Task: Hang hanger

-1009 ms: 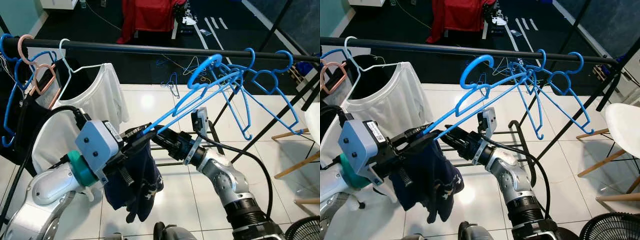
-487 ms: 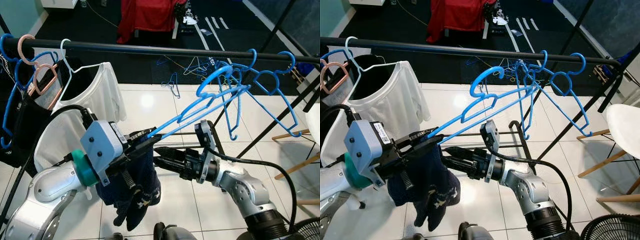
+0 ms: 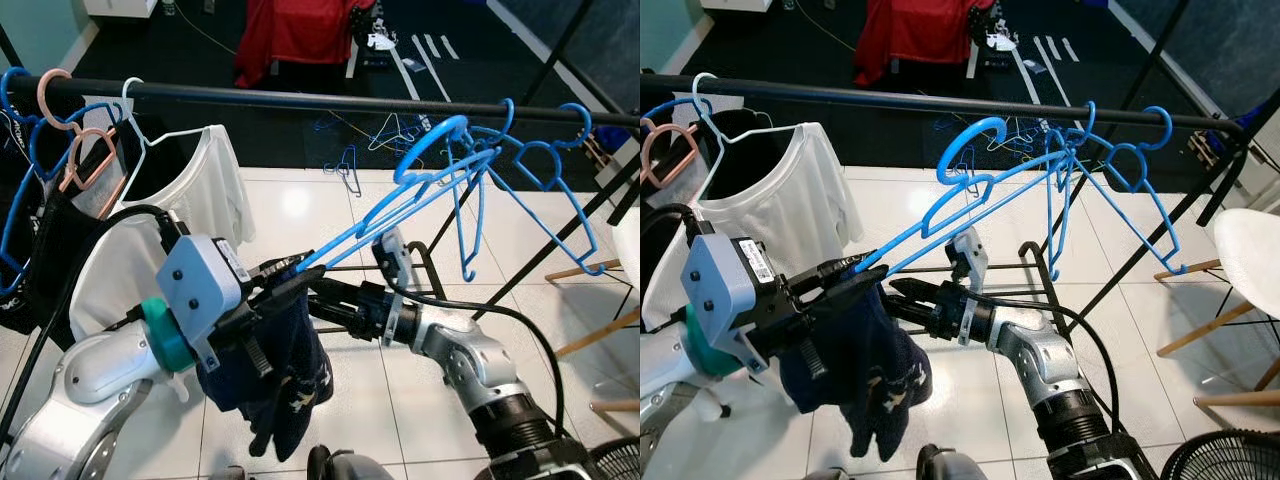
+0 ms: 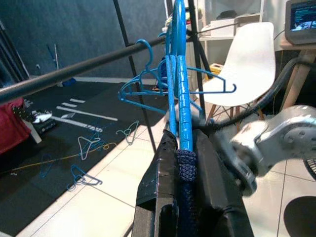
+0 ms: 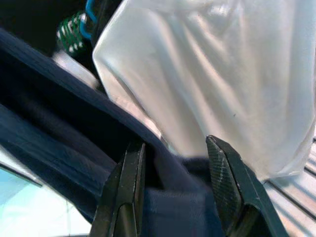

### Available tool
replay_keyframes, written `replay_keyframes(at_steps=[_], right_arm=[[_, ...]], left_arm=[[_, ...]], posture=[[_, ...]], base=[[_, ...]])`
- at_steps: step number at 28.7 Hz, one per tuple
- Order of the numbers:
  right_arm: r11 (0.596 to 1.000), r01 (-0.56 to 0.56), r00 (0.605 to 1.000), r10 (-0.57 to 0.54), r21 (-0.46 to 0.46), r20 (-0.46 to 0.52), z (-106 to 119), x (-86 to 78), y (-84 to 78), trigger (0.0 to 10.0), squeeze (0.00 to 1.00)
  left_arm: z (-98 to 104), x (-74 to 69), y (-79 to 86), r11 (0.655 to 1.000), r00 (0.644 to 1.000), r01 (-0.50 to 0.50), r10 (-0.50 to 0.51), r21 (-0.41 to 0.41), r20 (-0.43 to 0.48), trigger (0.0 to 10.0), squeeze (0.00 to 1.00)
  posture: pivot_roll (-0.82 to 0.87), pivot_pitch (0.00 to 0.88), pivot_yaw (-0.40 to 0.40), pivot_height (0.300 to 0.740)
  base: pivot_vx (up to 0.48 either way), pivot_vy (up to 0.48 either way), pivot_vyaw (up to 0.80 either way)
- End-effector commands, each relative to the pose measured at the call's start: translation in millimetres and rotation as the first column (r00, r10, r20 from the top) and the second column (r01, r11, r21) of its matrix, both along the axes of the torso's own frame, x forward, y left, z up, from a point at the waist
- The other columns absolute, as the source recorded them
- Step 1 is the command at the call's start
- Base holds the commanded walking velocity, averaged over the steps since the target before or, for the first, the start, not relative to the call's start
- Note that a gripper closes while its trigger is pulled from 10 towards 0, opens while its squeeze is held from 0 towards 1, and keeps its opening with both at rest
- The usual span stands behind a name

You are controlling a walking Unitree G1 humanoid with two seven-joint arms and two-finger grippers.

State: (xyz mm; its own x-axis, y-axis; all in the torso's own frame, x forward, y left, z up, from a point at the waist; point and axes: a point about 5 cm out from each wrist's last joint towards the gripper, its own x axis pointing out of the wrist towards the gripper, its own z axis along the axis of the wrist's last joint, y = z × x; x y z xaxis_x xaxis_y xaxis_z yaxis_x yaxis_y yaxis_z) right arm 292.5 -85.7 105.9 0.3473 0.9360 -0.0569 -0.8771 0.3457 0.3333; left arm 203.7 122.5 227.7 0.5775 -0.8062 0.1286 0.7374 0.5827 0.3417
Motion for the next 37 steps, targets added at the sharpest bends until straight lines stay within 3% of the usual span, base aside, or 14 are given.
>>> replay_keyframes(at_steps=[1, 7, 9, 10, 12, 15, 20, 28, 30, 31, 32, 34, 36, 37], right_arm=[[0.999, -0.032, 0.999, 0.031, -0.042, -0.015, -8, -2.8, 4.6, 10.0, 0.00], [0.982, -0.104, 0.994, 0.099, -0.155, -0.040, -24, -10.2, 9.3, 10.0, 0.00], [0.953, -0.003, 1.000, 0.000, -0.303, -0.012, -36, 1.3, -0.1, 10.0, 0.00], [0.953, -0.003, 1.000, 0.000, -0.303, -0.012, -36, 1.3, -0.1, 10.0, 0.00], [0.903, 0.108, 0.994, -0.108, -0.415, 0.025, -43, 13.9, -9.0, 10.0, 0.00], [0.880, 0.156, 0.987, -0.157, -0.449, 0.034, -46, 18.8, -12.4, 10.0, 0.00], [0.739, 0.379, 0.919, -0.373, -0.556, 0.131, -48, 37.9, -34.6, 10.0, 0.00], [0.693, 0.452, 0.882, -0.441, -0.562, 0.167, -47, 43.1, -44.6, 10.0, 0.00], [0.674, 0.513, 0.847, -0.498, -0.533, 0.186, -42, 47.1, -52.6, 10.0, 0.00], [0.632, 0.577, 0.803, -0.555, -0.518, 0.218, -39, 50.5, -64.1, 10.0, 0.00], [0.632, 0.577, 0.803, -0.555, -0.518, 0.218, -39, 50.5, -64.1, 10.0, 0.00], [0.558, 0.695, 0.707, -0.647, -0.454, 0.286, -28, 58.5, -83.6, 10.0, 0.00], [0.558, 0.695, 0.707, -0.647, -0.454, 0.286, -28, 58.5, -83.6, 10.0, 0.00], [0.546, 0.727, 0.678, -0.668, -0.416, 0.307, -21, 61.4, -88.6, 10.0, 0.00]], left_arm=[[5, -4.8, -3.7, 0.999, 0.999, 0.039, -0.039, -0.015, 0.015, 10.0, 0.00], [12, -5.5, -5.1, 0.998, 0.998, 0.047, -0.046, -0.044, 0.033, 10.0, 0.00], [17, -6.4, -5.3, 0.996, 0.998, 0.055, -0.052, -0.064, 0.044, 10.0, 0.00], [17, -6.4, -5.3, 0.996, 0.998, 0.055, -0.052, -0.064, 0.044, 10.0, 0.00], [19, -6.7, -5.1, 0.996, 0.997, 0.059, -0.056, -0.071, 0.047, 10.0, 0.00], [19, -6.7, -5.0, 0.996, 0.997, 0.060, -0.057, -0.070, 0.048, 10.0, 0.00], [19, -6.1, -3.7, 0.997, 0.997, 0.057, -0.054, -0.060, 0.050, 10.0, 0.00], [19, -5.8, -3.7, 0.997, 0.997, 0.055, -0.053, -0.057, 0.048, 10.0, 0.00], [18, -5.3, -3.4, 0.997, 0.998, 0.050, -0.047, -0.053, 0.045, 10.0, 0.00], [17, -4.8, -2.8, 0.998, 0.998, 0.046, -0.044, -0.047, 0.042, 10.0, 0.00], [17, -4.8, -2.8, 0.998, 0.998, 0.046, -0.044, -0.047, 0.042, 10.0, 0.00], [13, -1.3, 2.5, 1.000, 0.999, 0.012, -0.011, -0.010, 0.031, 10.0, 0.00], [13, -1.3, 2.5, 1.000, 0.999, 0.012, -0.011, -0.010, 0.031, 10.0, 0.00], [10, 0.2, 6.0, 1.000, 1.000, -0.008, 0.008, 0.008, 0.023, 10.0, 0.00]], posture=[[0.09, 0.017, -0.036, 0.740], [0.09, 0.018, -0.038, 0.740], [0.09, 0.020, -0.041, 0.740], [0.09, 0.020, -0.041, 0.740], [0.09, 0.020, -0.042, 0.740], [0.09, 0.020, -0.042, 0.740], [0.09, 0.016, -0.043, 0.740], [0.09, 0.016, -0.043, 0.740], [0.09, 0.016, -0.043, 0.740], [0.08, 0.016, -0.040, 0.740], [0.08, 0.016, -0.040, 0.740], [0.08, 0.016, -0.038, 0.740], [0.08, 0.016, -0.038, 0.740], [0.08, 0.016, -0.038, 0.740]], base=[[0.000, 0.000, 0.00], [0.000, 0.000, 0.00], [0.000, 0.000, 0.00], [0.000, 0.000, 0.00], [0.000, 0.000, 0.00], [0.000, 0.000, 0.00], [0.000, 0.000, 0.00], [0.000, 0.000, 0.00], [0.000, 0.000, 0.00], [0.000, 0.000, 0.00], [0.000, 0.000, 0.00], [0.000, 0.000, 0.00], [0.000, 0.000, 0.00], [0.000, 0.000, 0.00]])
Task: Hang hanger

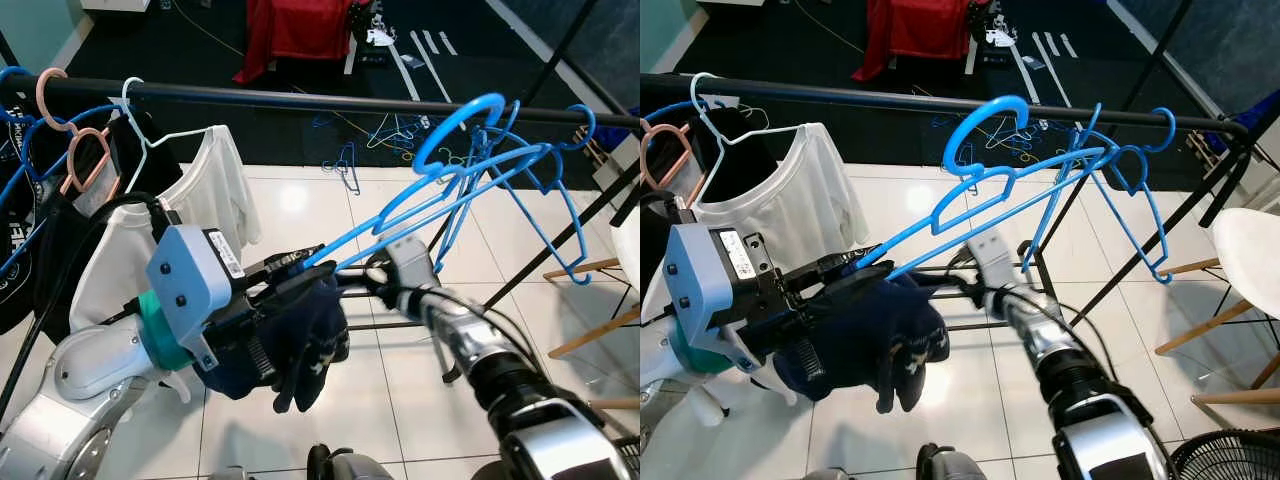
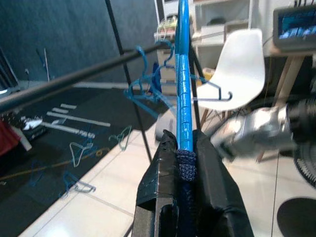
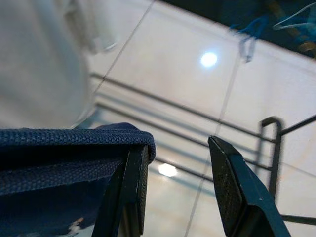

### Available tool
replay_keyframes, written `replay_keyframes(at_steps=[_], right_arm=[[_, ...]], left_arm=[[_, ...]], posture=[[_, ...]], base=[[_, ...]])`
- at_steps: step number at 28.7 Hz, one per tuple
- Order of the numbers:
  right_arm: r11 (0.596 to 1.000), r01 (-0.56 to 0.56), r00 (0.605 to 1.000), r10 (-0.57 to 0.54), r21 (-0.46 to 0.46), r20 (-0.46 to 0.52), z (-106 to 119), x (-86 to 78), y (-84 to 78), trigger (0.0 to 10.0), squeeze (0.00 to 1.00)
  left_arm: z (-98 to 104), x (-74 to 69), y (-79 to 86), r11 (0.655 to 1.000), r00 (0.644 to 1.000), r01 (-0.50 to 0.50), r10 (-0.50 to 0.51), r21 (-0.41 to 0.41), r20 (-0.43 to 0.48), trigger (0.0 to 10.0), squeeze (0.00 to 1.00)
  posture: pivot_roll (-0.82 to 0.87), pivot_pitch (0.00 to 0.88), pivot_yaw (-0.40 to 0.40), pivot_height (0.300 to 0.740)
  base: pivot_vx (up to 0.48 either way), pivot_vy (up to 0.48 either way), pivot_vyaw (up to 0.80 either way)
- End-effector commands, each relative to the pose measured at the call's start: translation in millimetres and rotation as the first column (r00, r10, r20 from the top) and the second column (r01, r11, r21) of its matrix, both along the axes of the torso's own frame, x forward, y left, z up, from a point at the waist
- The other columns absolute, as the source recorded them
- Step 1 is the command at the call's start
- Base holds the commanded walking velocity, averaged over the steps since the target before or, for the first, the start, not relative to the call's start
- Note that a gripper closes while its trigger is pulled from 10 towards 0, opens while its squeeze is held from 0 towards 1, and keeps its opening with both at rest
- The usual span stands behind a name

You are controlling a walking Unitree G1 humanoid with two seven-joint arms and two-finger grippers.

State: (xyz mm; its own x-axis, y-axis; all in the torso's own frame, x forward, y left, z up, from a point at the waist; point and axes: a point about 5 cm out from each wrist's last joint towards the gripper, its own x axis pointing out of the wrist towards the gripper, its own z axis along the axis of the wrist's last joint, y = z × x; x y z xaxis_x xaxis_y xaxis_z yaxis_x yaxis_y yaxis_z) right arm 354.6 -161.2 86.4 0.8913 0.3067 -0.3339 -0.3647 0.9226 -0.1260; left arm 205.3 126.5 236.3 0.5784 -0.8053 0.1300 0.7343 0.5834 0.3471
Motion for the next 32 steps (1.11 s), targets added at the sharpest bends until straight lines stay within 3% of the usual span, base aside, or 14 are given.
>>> replay_keyframes(at_steps=[1, 3, 4, 8, 10, 14, 16, 17, 19, 22, 32], right_arm=[[0.997, 0.078, 0.996, -0.078, 0.014, 0.038, 4, 2.1, -16.1, 4.6, 0.00], [0.997, 0.078, 0.996, -0.078, 0.014, 0.038, 4, 2.1, -16.1, 4.6, 0.00], [0.996, 0.080, 0.994, -0.082, 0.026, 0.070, 9, 4.0, -17.3, 0.0, 0.00], [0.996, 0.081, 0.992, -0.084, 0.037, 0.094, 13, 5.7, -17.2, 0.0, 0.00], [0.998, 0.013, 0.990, -0.022, 0.063, 0.137, 19, 7.2, -6.5, 0.0, 0.00], [0.998, -0.019, 0.989, 0.008, 0.067, 0.147, 20, 7.0, -1.5, 0.0, 0.00], [0.996, -0.051, 0.987, 0.039, 0.072, 0.157, 21, 6.1, 4.1, 0.0, 0.00], [0.995, -0.071, 0.984, 0.057, 0.076, 0.170, 21, 5.2, 9.8, 0.0, 0.00], [0.995, -0.071, 0.984, 0.057, 0.076, 0.170, 21, 5.2, 9.8, 0.0, 0.00], [0.993, -0.083, 0.979, 0.066, 0.080, 0.192, 22, 4.8, 15.8, 0.0, 0.00], [0.998, -0.020, 0.966, 0.002, 0.067, 0.260, 33, 10.9, 6.7, 0.0, 0.00]], left_arm=[[-2, -0.3, 5.6, 0.999, 1.000, -0.028, 0.028, 0.020, 0.008, 10.0, 0.00], [-2, -0.3, 5.6, 0.999, 1.000, -0.028, 0.028, 0.020, 0.008, 10.0, 0.00], [-5, 0.6, 8.7, 0.998, 0.999, -0.054, 0.054, 0.036, -0.001, 10.0, 0.00], [-9, 1.9, 11.7, 0.995, 0.996, -0.085, 0.085, 0.047, -0.007, 10.0, 0.00], [-13, 13.1, 21.2, 0.971, 0.971, -0.238, 0.238, 0.005, -0.015, 10.0, 0.00], [-13, 17.4, 24.6, 0.955, 0.955, -0.295, 0.295, -0.023, -0.022, 10.0, 0.00], [-13, 21.6, 28.3, 0.935, 0.937, -0.348, 0.346, -0.062, -0.043, 10.0, 0.00], [-14, 25.4, 34.7, 0.907, 0.912, -0.411, 0.406, -0.090, -0.066, 10.0, 0.00], [-14, 25.4, 34.7, 0.907, 0.912, -0.411, 0.406, -0.090, -0.066, 10.0, 0.00], [-18, 28.0, 47.6, 0.866, 0.871, -0.490, 0.483, -0.095, -0.092, 10.0, 0.00], [-23, 19.4, 53.1, 0.872, 0.874, -0.485, 0.481, -0.064, -0.070, 10.0, 0.00]], posture=[[0.08, 0.016, -0.038, 0.740], [0.08, 0.016, -0.038, 0.740], [0.08, 0.017, -0.034, 0.740], [0.08, 0.018, -0.034, 0.740], [0.09, 0.020, -0.033, 0.740], [0.09, 0.020, -0.033, 0.740], [0.09, 0.021, -0.031, 0.740], [0.09, 0.023, -0.029, 0.740], [0.09, 0.023, -0.029, 0.740], [0.10, 0.027, -0.028, 0.740], [0.10, 0.036, -0.030, 0.740]], base=[[0.000, 0.000, 0.00], [0.000, 0.000, 0.00], [0.000, 0.000, 0.00], [0.000, 0.000, 0.00], [0.000, 0.000, 0.00], [0.000, 0.000, 0.00], [0.000, 0.000, 0.00], [0.000, 0.000, 0.00], [0.000, 0.000, 0.00], [0.000, 0.000, 0.00], [0.000, 0.000, 0.00]])
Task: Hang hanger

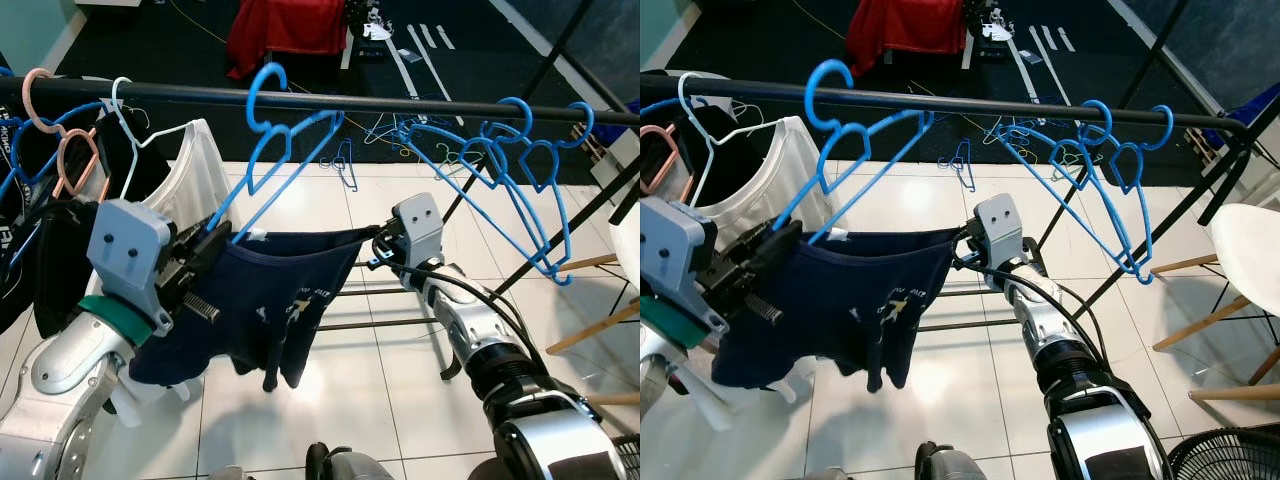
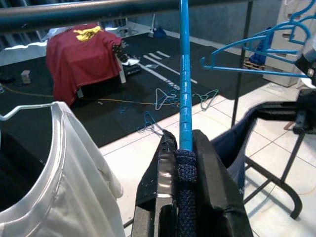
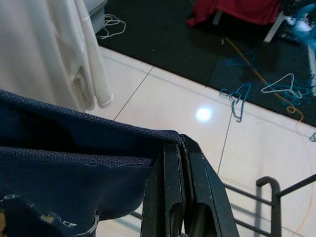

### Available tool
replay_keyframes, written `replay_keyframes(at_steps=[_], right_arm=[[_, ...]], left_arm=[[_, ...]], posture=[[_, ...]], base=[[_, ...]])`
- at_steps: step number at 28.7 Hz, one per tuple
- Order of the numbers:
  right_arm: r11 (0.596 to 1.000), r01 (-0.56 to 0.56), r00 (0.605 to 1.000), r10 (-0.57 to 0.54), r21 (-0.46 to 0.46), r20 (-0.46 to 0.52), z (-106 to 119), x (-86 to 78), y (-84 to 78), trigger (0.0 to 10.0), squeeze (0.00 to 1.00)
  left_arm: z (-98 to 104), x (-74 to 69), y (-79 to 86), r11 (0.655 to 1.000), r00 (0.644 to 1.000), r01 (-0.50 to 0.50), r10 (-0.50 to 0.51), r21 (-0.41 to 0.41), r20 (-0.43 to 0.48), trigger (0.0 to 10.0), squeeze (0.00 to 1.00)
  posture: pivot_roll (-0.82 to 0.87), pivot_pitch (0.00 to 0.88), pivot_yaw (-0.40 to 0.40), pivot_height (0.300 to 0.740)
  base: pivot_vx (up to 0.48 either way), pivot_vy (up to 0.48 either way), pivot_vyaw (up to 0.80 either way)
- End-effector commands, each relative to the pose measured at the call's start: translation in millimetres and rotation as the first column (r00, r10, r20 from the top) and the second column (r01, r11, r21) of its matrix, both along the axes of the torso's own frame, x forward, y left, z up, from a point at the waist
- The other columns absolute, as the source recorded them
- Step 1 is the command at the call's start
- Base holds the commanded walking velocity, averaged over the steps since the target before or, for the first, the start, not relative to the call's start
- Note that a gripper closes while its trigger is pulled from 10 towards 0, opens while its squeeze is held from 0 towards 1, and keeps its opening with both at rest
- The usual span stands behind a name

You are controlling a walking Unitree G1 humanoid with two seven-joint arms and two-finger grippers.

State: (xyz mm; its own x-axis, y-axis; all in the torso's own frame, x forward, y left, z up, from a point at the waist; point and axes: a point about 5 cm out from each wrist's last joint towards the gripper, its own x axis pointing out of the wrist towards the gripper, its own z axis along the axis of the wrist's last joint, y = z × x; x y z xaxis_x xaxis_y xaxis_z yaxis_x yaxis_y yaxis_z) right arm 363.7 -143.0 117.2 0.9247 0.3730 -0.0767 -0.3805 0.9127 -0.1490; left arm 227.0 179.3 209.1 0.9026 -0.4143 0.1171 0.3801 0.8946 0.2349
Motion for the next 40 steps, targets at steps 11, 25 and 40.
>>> replay_keyframes(at_steps=[11, 25, 40], right_arm=[[0.993, 0.118, 0.991, -0.115, 0.028, -0.072, -11, 1.0, -17.7, 0.0, 0.00], [0.985, 0.166, 0.983, -0.161, 0.052, -0.082, -12, 1.3, -26.4, 0.0, 0.00], [0.993, 0.115, 0.992, -0.116, -0.038, -0.038, -2, 7.5, -25.2, 0.0, 0.00]], left_arm=[[-28, -19.5, -20.9, 0.973, 0.975, 0.212, -0.205, 0.096, -0.081, 10.0, 0.00], [-43, -19.2, -11.6, 0.955, 0.970, 0.227, -0.206, 0.189, -0.127, 10.0, 0.00], [-49, -28.7, 12.1, 0.952, 0.979, 0.169, -0.133, 0.255, -0.153, 10.0, 0.00]], posture=[[0.10, 0.055, -0.032, 0.740], [0.10, 0.067, -0.020, 0.740], [0.13, 0.080, -0.077, 0.740]], base=[[0.000, 0.000, 0.00], [0.000, 0.000, 0.00], [0.000, 0.000, 0.00]])
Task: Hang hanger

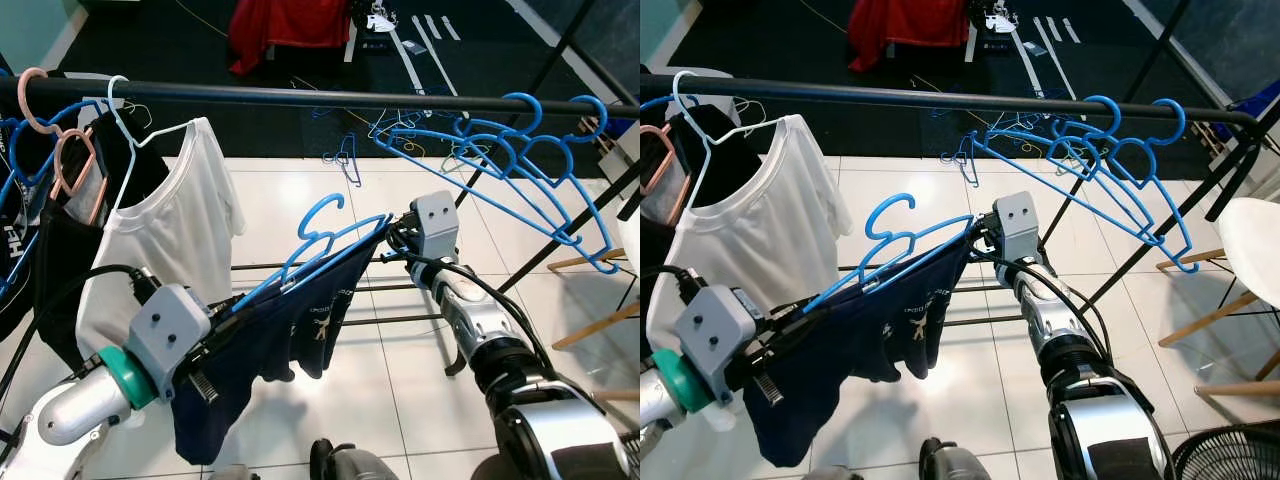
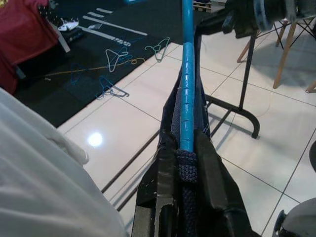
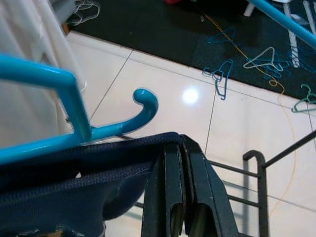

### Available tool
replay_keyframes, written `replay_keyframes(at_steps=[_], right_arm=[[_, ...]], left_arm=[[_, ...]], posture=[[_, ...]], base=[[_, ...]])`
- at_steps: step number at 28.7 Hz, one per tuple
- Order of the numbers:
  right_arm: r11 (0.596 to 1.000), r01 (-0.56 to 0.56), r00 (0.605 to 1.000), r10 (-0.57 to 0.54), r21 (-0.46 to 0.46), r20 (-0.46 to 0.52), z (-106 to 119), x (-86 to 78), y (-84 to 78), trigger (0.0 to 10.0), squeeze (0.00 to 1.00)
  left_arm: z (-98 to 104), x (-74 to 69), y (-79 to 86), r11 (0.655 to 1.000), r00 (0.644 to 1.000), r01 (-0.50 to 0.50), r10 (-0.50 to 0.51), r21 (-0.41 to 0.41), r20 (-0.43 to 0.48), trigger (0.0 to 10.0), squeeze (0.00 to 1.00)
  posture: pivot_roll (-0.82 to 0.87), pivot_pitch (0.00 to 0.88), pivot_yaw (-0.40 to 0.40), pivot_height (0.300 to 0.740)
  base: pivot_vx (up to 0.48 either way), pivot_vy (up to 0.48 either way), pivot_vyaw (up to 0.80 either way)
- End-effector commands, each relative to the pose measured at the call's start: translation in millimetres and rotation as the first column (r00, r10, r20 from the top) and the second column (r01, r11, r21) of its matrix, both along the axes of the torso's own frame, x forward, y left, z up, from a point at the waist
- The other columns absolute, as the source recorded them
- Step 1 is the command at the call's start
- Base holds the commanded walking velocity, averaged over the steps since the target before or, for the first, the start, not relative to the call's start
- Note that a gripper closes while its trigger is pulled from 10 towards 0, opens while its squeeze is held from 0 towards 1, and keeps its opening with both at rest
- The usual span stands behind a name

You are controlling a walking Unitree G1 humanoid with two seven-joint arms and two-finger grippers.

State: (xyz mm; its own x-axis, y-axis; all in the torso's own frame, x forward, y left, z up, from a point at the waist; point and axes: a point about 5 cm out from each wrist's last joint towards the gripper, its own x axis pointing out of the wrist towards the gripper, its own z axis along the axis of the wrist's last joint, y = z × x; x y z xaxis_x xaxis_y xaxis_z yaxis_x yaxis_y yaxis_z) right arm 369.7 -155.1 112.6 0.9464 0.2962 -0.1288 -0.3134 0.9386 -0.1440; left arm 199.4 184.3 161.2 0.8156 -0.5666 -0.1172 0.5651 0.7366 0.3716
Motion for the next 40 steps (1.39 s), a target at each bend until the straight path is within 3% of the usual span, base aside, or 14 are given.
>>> replay_keyframes(at_steps=[1, 9, 12, 15, 20, 24, 31, 40], right_arm=[[0.999, 0.017, 1.000, -0.016, -0.046, 0.017, 6, 3.3, -11.7, 0.0, 0.00], [0.994, 0.035, 0.999, -0.035, -0.107, 0.004, 6, 4.9, -21.6, 0.0, 0.00], [0.987, 0.077, 0.997, -0.076, -0.142, 0.011, 7, 4.8, -32.2, 0.0, 0.00], [0.972, 0.174, 0.985, -0.170, -0.161, 0.039, 12, 4.8, -52.9, 0.0, 0.00], [0.963, 0.216, 0.975, -0.203, -0.161, 0.090, 20, 6.4, -60.7, 0.0, 0.00], [0.964, 0.219, 0.969, -0.198, -0.148, 0.146, 30, 9.1, -60.2, 0.0, 0.00], [0.989, 0.116, 0.984, -0.103, -0.090, 0.143, 36, 14.3, -38.9, 0.0, 0.00], [0.991, 0.097, 0.983, -0.081, -0.089, 0.165, 42, 16.6, -34.7, 0.0, 0.00]], left_arm=[[-1, -0.8, 11.4, 0.998, 1.000, -0.031, 0.031, 0.048, 0.006, 10.0, 0.00], [-2, -4.4, 19.3, 0.997, 0.999, -0.053, 0.052, 0.061, 0.004, 10.0, 0.00], [-2, -7.8, 20.0, 0.997, 0.999, -0.053, 0.053, 0.059, -0.001, 10.0, 0.00], [-3, -10.5, 21.3, 0.998, 0.999, -0.053, 0.053, 0.047, -0.008, 10.0, 0.00], [-2, -10.6, 21.2, 0.999, 0.999, -0.036, 0.037, 0.040, -0.002, 10.0, 0.00], [-2, -11.6, 16.6, 1.000, 1.000, -0.003, 0.003, 0.027, -0.001, 10.0, 0.00], [-1, -10.9, -2.8, 0.996, 0.995, 0.095, -0.095, 0.000, 0.017, 10.0, 0.00], [-8, -8.8, 2.3, 0.992, 0.996, 0.088, -0.090, 0.092, 0.014, 10.0, 0.00]], posture=[[0.13, 0.082, -0.083, 0.740], [0.14, 0.087, -0.096, 0.740], [0.14, 0.088, -0.096, 0.740], [0.14, 0.090, -0.089, 0.740], [0.13, 0.088, -0.085, 0.740], [0.13, 0.087, -0.085, 0.740], [0.13, 0.074, -0.092, 0.740], [0.13, 0.066, -0.093, 0.740]], base=[[0.000, 0.000, 0.00], [0.000, 0.000, 0.00], [0.000, 0.000, 0.00], [0.000, 0.000, 0.00], [0.000, 0.000, 0.00], [0.000, 0.000, 0.00], [0.000, 0.000, 0.00], [0.000, 0.000, 0.00]])
